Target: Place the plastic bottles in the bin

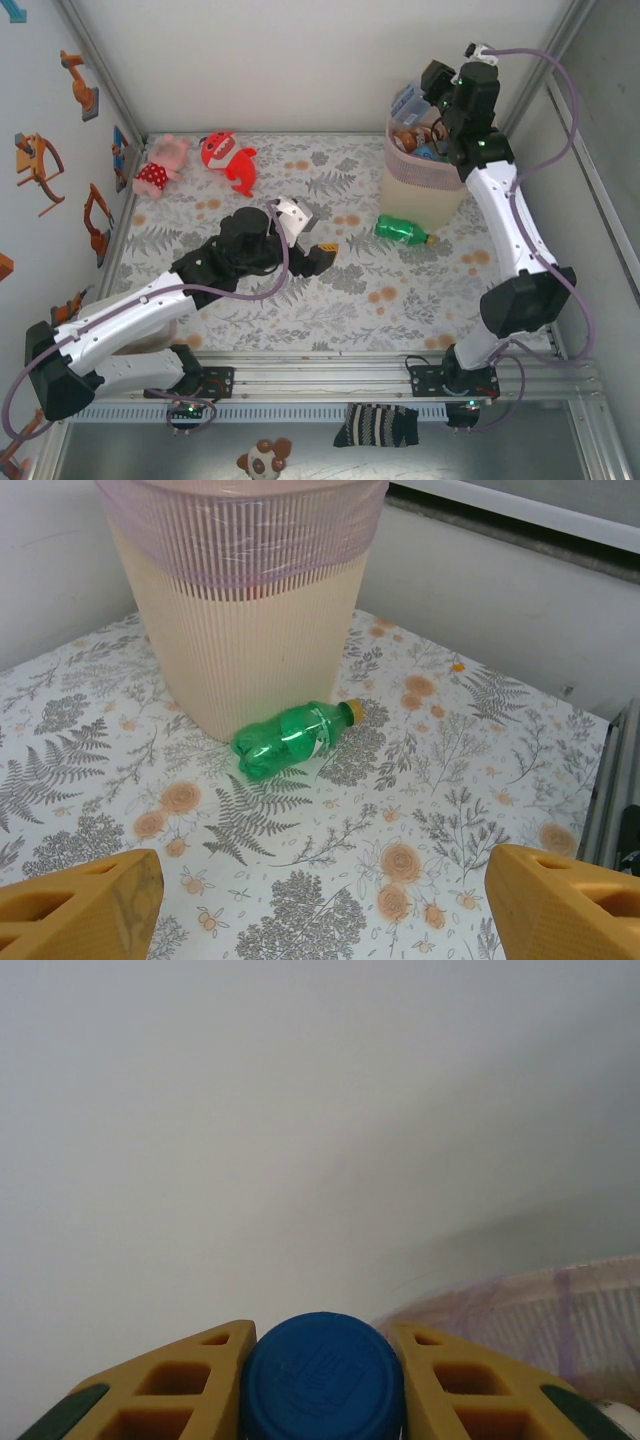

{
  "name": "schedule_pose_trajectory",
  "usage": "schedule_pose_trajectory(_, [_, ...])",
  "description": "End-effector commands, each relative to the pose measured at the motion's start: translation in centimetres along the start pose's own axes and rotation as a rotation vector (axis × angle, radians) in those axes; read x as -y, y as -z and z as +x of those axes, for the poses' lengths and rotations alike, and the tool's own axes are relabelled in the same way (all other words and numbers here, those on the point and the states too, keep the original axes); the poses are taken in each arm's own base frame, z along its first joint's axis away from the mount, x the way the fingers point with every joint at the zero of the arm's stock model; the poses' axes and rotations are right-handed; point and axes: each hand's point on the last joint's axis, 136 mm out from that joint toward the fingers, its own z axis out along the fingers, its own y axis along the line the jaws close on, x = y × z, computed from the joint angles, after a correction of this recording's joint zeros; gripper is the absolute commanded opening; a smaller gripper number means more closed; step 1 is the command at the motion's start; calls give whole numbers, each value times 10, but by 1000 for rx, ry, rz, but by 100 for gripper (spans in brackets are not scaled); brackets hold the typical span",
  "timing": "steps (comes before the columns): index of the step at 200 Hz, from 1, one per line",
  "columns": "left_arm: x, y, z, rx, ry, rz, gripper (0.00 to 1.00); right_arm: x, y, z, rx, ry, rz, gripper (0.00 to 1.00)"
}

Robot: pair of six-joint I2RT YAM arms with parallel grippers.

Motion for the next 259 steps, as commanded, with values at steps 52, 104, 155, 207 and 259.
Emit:
schedule_pose_trajectory(52, [-2,-5,-8,19,19,-4,84,58,-40,-2,179,-265,147,0])
schedule_pose_trajectory(104, [-2,-5,-8,17,22,-3,84,82,-66,24,142,-386,149,0])
schedule_pose_trajectory(155, [-3,-3,-10,22,25,-8,84,97,-72,26,121,-406,165,32])
schedule_pose_trajectory(207, [-2,-2,-11,27,26,1,84,102,-40,-13,179,-229,267,66])
schedule_pose_trajectory(259, [0,-3,-14,35,25,11,84,95,-13,-44,212,-70,295,68])
